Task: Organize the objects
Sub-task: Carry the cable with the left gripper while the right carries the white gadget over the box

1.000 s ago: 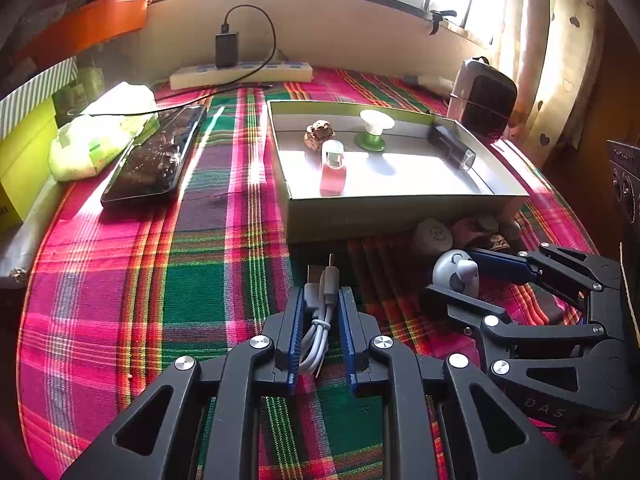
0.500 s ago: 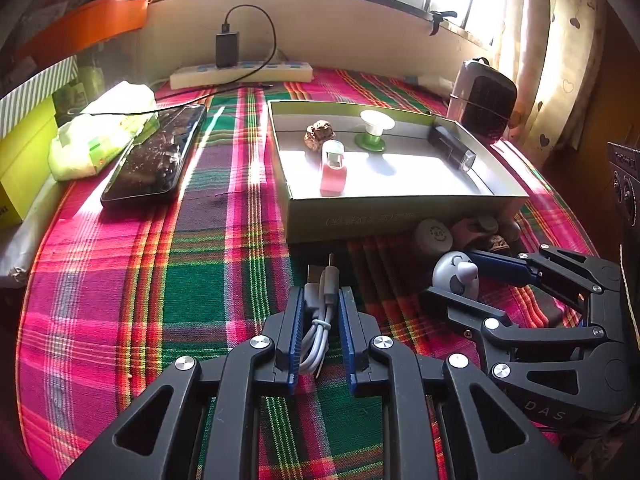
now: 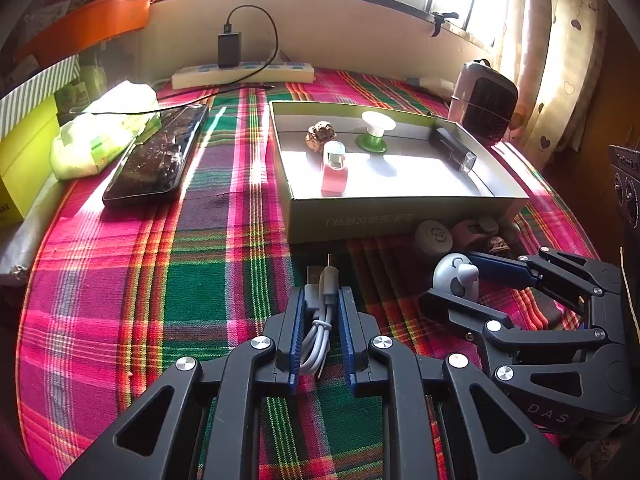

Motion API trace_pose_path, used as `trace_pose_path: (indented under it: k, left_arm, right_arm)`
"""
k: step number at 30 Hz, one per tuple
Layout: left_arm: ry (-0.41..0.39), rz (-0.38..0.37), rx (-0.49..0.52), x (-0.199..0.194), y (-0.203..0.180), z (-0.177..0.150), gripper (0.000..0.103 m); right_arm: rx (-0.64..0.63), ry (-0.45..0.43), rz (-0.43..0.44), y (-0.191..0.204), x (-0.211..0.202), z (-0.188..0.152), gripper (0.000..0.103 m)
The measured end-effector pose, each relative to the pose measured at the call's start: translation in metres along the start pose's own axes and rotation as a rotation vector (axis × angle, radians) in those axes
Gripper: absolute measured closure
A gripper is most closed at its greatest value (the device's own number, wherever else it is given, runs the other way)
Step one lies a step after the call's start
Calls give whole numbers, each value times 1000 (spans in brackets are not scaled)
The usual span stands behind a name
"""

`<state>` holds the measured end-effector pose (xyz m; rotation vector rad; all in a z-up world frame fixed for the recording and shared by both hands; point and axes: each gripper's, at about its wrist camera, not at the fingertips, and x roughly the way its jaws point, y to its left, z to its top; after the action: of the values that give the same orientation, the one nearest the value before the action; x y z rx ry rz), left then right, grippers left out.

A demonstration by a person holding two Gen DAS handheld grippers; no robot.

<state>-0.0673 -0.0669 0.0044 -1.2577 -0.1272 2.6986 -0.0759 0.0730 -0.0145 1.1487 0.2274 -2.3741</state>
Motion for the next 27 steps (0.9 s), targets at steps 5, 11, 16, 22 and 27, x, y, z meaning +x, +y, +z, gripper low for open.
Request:
trace_pose_path:
  k: [5, 11, 16, 22, 27]
  left_arm:
    - [-2, -3, -5, -1, 0, 0, 88]
    - [-24, -7, 1, -10, -1, 4, 88]
    - [-34, -23, 14, -15, -5, 11, 88]
    - [-53, -30, 27, -20, -10, 21, 88]
    - [-64, -39, 43, -20, -17, 32, 88]
  right_arm:
    - [4, -9, 10, 1, -3, 0, 54]
    - [12, -24, 20, -1, -8, 2, 54]
    - [18, -49, 19, -5, -17, 6, 54]
    - [29, -79, 9, -13, -27, 11, 54]
    - [45, -98, -4, -25, -34, 17, 54]
